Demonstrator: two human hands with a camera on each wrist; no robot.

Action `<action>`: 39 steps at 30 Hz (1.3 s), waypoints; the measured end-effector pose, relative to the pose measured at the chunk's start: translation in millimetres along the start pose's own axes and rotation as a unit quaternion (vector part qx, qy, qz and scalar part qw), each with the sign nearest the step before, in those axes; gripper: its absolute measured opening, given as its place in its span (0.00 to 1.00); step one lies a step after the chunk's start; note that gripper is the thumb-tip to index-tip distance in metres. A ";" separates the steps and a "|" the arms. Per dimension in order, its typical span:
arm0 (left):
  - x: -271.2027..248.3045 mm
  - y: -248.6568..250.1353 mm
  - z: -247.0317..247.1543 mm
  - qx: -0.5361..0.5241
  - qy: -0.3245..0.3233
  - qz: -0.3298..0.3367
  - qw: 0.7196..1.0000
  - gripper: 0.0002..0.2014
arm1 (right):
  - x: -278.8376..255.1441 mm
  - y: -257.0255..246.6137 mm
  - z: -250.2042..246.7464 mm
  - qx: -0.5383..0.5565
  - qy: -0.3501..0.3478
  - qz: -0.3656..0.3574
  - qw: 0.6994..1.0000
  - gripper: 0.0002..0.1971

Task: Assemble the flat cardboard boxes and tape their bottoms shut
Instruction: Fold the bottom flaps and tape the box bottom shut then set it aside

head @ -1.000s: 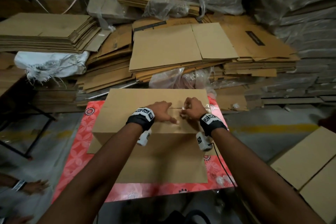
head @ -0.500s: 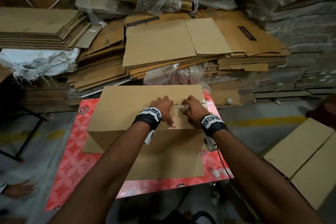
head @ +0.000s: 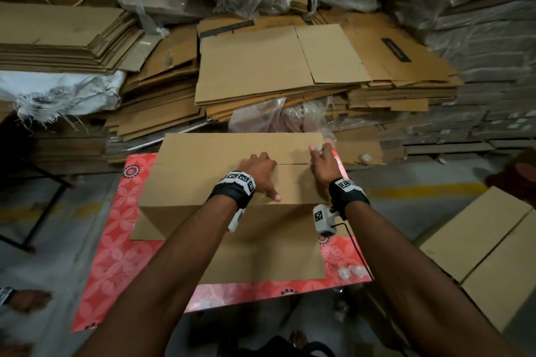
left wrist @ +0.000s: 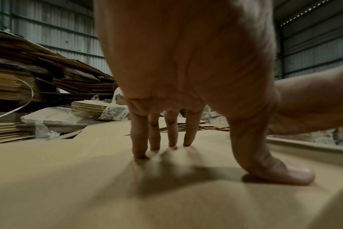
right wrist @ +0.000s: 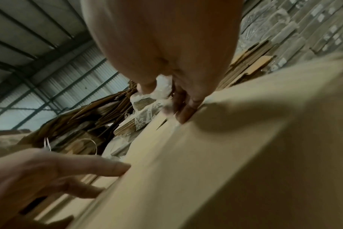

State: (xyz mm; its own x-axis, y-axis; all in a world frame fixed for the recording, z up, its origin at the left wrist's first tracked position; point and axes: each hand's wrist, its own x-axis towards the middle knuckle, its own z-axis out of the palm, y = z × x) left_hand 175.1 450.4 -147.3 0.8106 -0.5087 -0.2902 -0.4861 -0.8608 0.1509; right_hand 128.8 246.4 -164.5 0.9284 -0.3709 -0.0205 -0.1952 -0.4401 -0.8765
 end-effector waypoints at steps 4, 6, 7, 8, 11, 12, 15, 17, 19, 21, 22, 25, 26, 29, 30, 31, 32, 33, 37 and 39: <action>0.0 -0.3 -0.5 0.000 -0.002 0.001 1.000 0.49 | 16.2 14.7 -3.2 -0.174 -0.003 -0.089 0.981 0.18; -1.0 1.2 -1.8 0.003 -0.002 0.001 1.000 0.49 | 21.7 28.2 -3.5 -0.240 -0.021 -0.104 0.965 0.11; -1.2 1.7 -2.2 0.003 -0.002 0.000 1.000 0.49 | 21.0 30.6 -4.8 -0.254 -0.017 -0.101 0.962 0.11; -1.5 2.2 -2.8 0.003 -0.003 0.000 1.000 0.49 | 21.8 34.3 -4.9 -0.258 -0.002 -0.096 0.961 0.11; -1.4 3.2 -4.7 0.005 -0.004 -0.002 1.000 0.49 | 19.2 38.2 -3.6 -0.238 0.032 -0.101 0.966 0.14; -1.8 3.8 -5.5 0.006 -0.006 -0.002 1.000 0.48 | 18.9 40.5 -3.3 -0.224 0.042 -0.101 0.968 0.15; -3.0 11.1 -11.0 0.019 -0.022 -0.001 1.000 0.45 | 13.6 40.8 -9.0 -0.253 0.039 -0.108 0.961 0.13; -1.1 22.5 -15.2 0.015 -0.042 0.017 0.999 0.48 | 12.1 36.6 -11.6 -0.258 0.018 -0.100 0.961 0.15; -0.2 39.4 -17.5 0.004 -0.058 0.051 0.997 0.53 | 14.1 32.4 -10.5 -0.247 0.018 -0.072 0.966 0.18; -0.9 57.7 -14.9 0.010 -0.058 0.071 0.996 0.54 | 14.5 26.6 -7.9 -0.244 0.033 -0.066 0.967 0.20; -1.6 65.3 -12.0 0.021 -0.054 0.075 0.996 0.52 | 14.2 26.0 -7.1 -0.231 0.044 -0.078 0.969 0.22; -2.0 74.9 -4.4 0.044 -0.022 0.075 0.996 0.47 | 13.3 27.0 -10.1 -0.225 0.041 -0.100 0.968 0.24; -1.7 74.4 -3.1 0.043 -0.011 0.073 0.996 0.47 | 13.5 28.6 -11.1 -0.244 0.034 -0.104 0.964 0.20; -2.5 71.0 -1.6 0.042 -0.001 0.066 0.997 0.48 | 10.7 35.1 -8.5 -0.334 0.040 -0.107 0.936 0.15; -3.1 70.5 -1.2 0.047 0.002 0.066 0.997 0.47 | 8.8 34.8 -5.8 -0.359 0.054 -0.109 0.925 0.15; -3.9 70.3 -1.0 0.050 0.005 0.066 0.997 0.47 | 6.8 33.4 -3.3 -0.359 0.067 -0.108 0.925 0.15; -4.3 70.5 -0.7 0.053 0.006 0.066 0.996 0.47 | 5.6 30.6 -1.3 -0.342 0.074 -0.099 0.932 0.19; -4.5 71.0 -1.1 0.056 0.004 0.066 0.996 0.46 | 6.1 27.7 0.2 -0.322 0.071 -0.087 0.940 0.23; -6.7 69.8 -4.4 0.073 0.005 0.061 0.995 0.46 | 20.5 25.9 -6.0 -0.250 0.058 -0.025 0.966 0.22; -7.0 64.3 -6.1 0.076 0.007 0.059 0.995 0.48 | 23.0 27.6 -15.0 -0.180 0.081 0.003 0.980 0.18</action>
State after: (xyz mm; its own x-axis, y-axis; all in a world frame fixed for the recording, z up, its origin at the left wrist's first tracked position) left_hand 140.1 398.5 -129.7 0.7492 -0.6066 -0.2660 -0.6208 -0.7831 0.0373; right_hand 140.0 213.4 -181.9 0.8704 -0.4862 0.0779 -0.3255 -0.6868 -0.6499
